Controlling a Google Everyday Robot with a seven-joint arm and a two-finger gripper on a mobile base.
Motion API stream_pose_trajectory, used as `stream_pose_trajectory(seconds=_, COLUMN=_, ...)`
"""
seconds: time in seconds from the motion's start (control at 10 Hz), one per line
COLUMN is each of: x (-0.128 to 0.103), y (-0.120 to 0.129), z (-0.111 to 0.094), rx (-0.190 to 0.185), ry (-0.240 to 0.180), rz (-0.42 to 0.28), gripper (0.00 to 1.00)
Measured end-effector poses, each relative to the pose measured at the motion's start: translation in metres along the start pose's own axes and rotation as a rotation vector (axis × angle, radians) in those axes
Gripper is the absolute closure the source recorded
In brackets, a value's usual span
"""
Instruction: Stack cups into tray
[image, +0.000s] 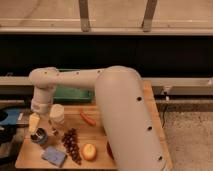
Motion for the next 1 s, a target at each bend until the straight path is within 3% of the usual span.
stream_pose_trajectory(seconds=0.4, x=0.003, y=0.003, z=-0.022, rx=0.055, ry=-0.022, rz=0.008, gripper=0.32)
stream_pose_trajectory(seconds=0.6, x=0.004, y=0.002, z=-0.021, rx=0.065, ry=-0.03, rz=0.004, gripper=0.32)
stream_pose_trajectory(seconds=1.0, x=0.001, y=-0.011, z=-0.002, rx=0.04, ry=-0.038, rz=-0.017, gripper=0.32)
